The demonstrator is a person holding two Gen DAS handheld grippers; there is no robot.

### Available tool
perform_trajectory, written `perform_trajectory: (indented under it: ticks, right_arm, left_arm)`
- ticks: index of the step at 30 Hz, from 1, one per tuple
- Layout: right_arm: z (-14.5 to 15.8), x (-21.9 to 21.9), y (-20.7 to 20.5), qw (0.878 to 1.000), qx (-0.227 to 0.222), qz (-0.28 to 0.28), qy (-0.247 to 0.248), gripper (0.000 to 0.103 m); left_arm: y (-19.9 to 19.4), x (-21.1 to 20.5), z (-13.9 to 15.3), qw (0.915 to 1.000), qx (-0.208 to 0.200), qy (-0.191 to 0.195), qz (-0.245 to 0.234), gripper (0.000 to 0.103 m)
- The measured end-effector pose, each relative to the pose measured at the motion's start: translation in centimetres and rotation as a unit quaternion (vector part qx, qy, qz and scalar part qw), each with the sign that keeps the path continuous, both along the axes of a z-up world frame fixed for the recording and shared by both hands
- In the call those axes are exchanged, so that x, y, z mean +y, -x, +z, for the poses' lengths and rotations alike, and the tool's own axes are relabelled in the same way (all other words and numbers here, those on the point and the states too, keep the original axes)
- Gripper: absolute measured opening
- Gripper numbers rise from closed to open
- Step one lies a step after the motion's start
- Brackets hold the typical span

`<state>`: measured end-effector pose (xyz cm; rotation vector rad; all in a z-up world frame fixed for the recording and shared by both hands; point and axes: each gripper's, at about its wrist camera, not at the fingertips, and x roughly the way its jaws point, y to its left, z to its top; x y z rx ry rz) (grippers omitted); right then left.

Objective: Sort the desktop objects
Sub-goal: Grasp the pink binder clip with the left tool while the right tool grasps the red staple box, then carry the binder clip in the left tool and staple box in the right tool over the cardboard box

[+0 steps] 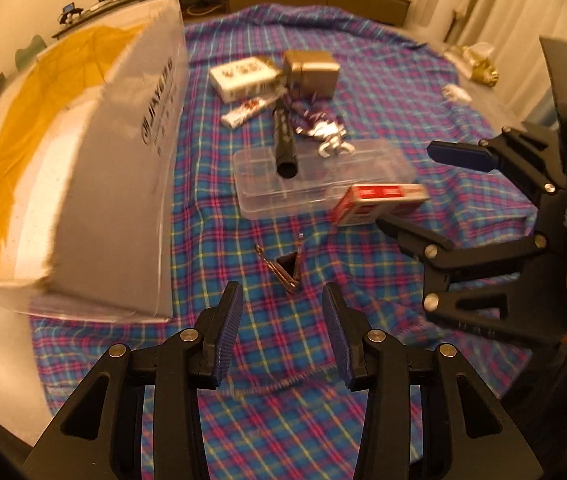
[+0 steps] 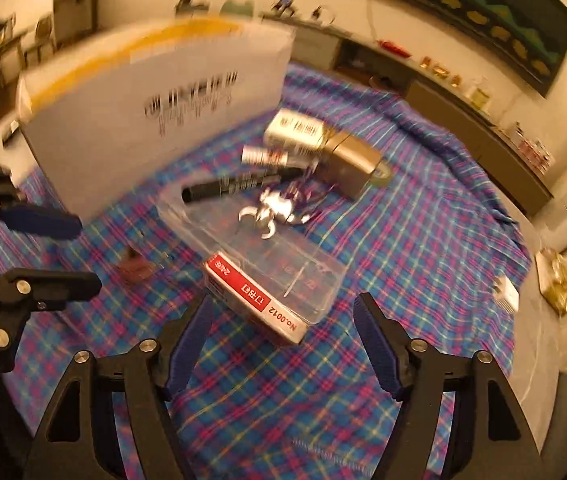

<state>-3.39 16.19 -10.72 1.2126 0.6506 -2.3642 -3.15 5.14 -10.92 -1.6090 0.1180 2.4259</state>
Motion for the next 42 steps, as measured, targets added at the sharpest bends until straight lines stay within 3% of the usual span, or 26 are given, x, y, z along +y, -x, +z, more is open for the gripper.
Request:
perform_trajectory:
  ticks: [3,4,5,8,10,12,22,29,42]
  right_arm:
    - [-0.9,-0.7,0.5,0.999,0.001,0.036,0.002,0.070]
    - [-1.3,-0.7,0.9,0.999,-0.012,0.035,0.003,0.057]
    - [-1.7,-0.6,1.3,0.999,-0.023,0.033,0.005,0.055]
    - [-1.2,-0.1,2.2,0.999,-0.032,0.032,0.026,0.036]
    - [-0.8,0.5,2.7,0.997,-0.046,0.028,0.053,0.028]
    - [-0.8,0.6,2.9,0.996,-0.052,0.025,0.061,0.027]
    - [0.2,2.1,1.7,0.994,-0.048,-0.015,0.100,0.017]
    - [2.7,3.2,0.6,0.991,-0.015,-0.033,0.132,0.016]
    - [7.0,0.7,-0.1,0.986,0.035,-0.035,0.160,0.016]
  left_arm:
    - [1.2,0.2,-1.3,0.9999,-0.013,-0.003,0.005,0.044]
    - [1.6,0.3,-1.6,0.9999,-0.009,0.005,0.009,0.044]
    - [1.9,0.4,-1.9,0.9998,-0.008,0.011,0.014,0.044]
    - [2.8,0.4,-3.3,0.9990,-0.024,0.005,0.037,0.043]
    - [2.8,0.6,-3.4,0.9991,-0.006,0.016,0.039,0.037]
    - [2.7,0.4,-3.4,0.9990,-0.002,0.012,0.043,0.032]
    - [1.5,-0.5,-1.7,0.9983,0.036,0.011,0.045,0.031]
    - [0.1,-0.9,1.9,0.9955,0.082,0.014,0.044,0.031]
    - [-1.6,-1.9,9.0,0.9880,0.148,-0.001,0.045,0.031]
